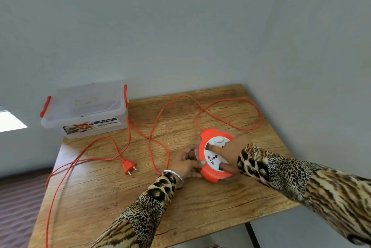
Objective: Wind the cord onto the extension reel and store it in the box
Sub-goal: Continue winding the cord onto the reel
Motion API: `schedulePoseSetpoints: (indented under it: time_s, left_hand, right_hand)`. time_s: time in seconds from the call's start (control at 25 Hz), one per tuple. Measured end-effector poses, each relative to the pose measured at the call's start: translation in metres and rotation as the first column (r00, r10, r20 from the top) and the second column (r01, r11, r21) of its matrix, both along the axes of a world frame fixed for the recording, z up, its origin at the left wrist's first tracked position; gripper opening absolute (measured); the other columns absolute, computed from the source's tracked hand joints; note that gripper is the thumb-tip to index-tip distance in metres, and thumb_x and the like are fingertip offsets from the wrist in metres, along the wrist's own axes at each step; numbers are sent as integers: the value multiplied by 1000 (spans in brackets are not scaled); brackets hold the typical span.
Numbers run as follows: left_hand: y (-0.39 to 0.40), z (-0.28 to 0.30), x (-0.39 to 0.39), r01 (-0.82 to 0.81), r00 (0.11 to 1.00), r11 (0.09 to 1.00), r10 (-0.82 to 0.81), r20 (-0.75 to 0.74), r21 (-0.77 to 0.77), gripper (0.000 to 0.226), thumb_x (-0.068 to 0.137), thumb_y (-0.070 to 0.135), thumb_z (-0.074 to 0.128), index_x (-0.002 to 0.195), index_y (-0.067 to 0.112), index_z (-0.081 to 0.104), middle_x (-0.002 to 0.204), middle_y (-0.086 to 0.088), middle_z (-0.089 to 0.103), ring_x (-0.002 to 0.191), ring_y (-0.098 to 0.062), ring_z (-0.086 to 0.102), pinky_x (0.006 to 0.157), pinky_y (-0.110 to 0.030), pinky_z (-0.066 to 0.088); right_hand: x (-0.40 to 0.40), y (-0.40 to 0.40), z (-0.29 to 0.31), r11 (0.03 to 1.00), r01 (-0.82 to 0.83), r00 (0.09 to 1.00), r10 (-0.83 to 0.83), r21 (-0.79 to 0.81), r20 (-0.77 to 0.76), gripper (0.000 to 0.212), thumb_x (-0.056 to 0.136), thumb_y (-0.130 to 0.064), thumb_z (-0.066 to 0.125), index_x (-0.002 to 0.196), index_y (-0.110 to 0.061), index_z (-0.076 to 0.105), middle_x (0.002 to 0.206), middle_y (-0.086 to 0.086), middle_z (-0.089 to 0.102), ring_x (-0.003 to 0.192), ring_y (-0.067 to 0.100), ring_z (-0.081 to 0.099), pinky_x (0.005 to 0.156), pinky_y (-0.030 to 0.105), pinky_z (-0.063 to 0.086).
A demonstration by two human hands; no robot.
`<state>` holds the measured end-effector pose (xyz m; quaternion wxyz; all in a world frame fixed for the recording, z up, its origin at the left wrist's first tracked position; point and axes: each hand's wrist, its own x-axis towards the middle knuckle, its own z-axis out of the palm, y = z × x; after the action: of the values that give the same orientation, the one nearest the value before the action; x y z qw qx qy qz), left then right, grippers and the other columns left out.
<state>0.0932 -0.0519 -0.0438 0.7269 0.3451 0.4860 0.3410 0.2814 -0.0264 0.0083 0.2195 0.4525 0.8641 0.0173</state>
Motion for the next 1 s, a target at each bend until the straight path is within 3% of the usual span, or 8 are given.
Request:
schedulePoseSetpoints:
  time_s: [0.12, 0.28, 0.52, 0.64, 0.72, 0.8, 0.92, 1.0]
  left_hand:
    - [-6, -1, 9, -98, 995, 995, 98, 16, 28, 54, 77, -9, 68, 124, 17, 57, 98, -5, 64, 80, -23, 64, 64, -39, 59]
    - [-22, -8, 29, -312, 950, 947, 311, 21, 79, 52, 77, -6, 71, 121, 15, 54, 105, -10, 63, 81, -20, 67, 60, -37, 59]
    - [-37, -7, 51, -324, 918, 868, 384, -95, 376, 51, 72, 4, 77, 104, 36, 54, 105, -3, 66, 92, -27, 67, 73, -48, 58]
    - [-21, 6, 45, -200, 957, 919, 258, -134, 340, 45, 70, 5, 80, 100, 29, 55, 102, -5, 65, 84, -27, 67, 67, -45, 59]
    - [-5, 17, 36, -130, 981, 973, 154, -115, 193, 36, 72, 8, 80, 97, 19, 57, 93, -9, 64, 71, -26, 65, 65, -47, 56]
    - [4, 25, 27, -78, 990, 994, 86, -108, 80, 26, 75, 7, 78, 93, 12, 61, 78, -8, 61, 56, -18, 61, 59, -39, 56]
    - [8, 25, 18, -34, 996, 999, 34, -84, 1, 22, 79, 2, 72, 99, 4, 63, 71, -6, 58, 50, -14, 57, 50, -27, 54]
    - [12, 25, 14, -4, 996, 1000, 2, -88, -17, 28, 82, 3, 69, 109, 2, 63, 76, -6, 59, 56, -15, 58, 52, -26, 52]
  right_hand:
    - [-8, -7, -11, 935, 353, 907, -334, 31, -256, 78, 71, -68, 36, 139, -33, 19, 110, 5, 67, 91, 27, 64, 74, 34, 49]
    - [-20, -4, -15, 665, 699, 516, -723, -261, -460, 80, 65, -71, 48, 134, -36, 32, 125, 0, 60, 107, 24, 59, 86, 34, 48]
    - [-17, -2, -8, 289, 709, -103, -860, -644, -499, 82, 71, -61, 66, 135, -16, 42, 131, 9, 55, 114, 28, 56, 93, 33, 46]
    - [-9, -8, 8, 162, 578, -283, -879, -800, -383, 74, 80, -52, 63, 136, -8, 41, 107, 15, 68, 69, 21, 68, 56, 25, 54]
    - [-2, -18, 10, 155, 563, -216, -920, -812, -326, 53, 85, -43, 61, 119, -3, 54, 85, 9, 72, 35, 12, 52, 36, 16, 38]
    - [3, -30, 12, 250, 594, -55, -936, -765, -348, 33, 86, -38, 61, 96, -7, 66, 78, 5, 73, 35, 8, 51, 38, 16, 37]
    - [18, -35, 15, 668, 667, 483, -725, -330, -491, 19, 86, -33, 59, 99, -21, 67, 101, -2, 71, 80, 6, 63, 67, 21, 48]
    - [23, -32, 19, 920, 383, 844, -385, -84, -372, 40, 87, -29, 53, 127, -29, 50, 135, -3, 50, 111, 19, 54, 87, 32, 47]
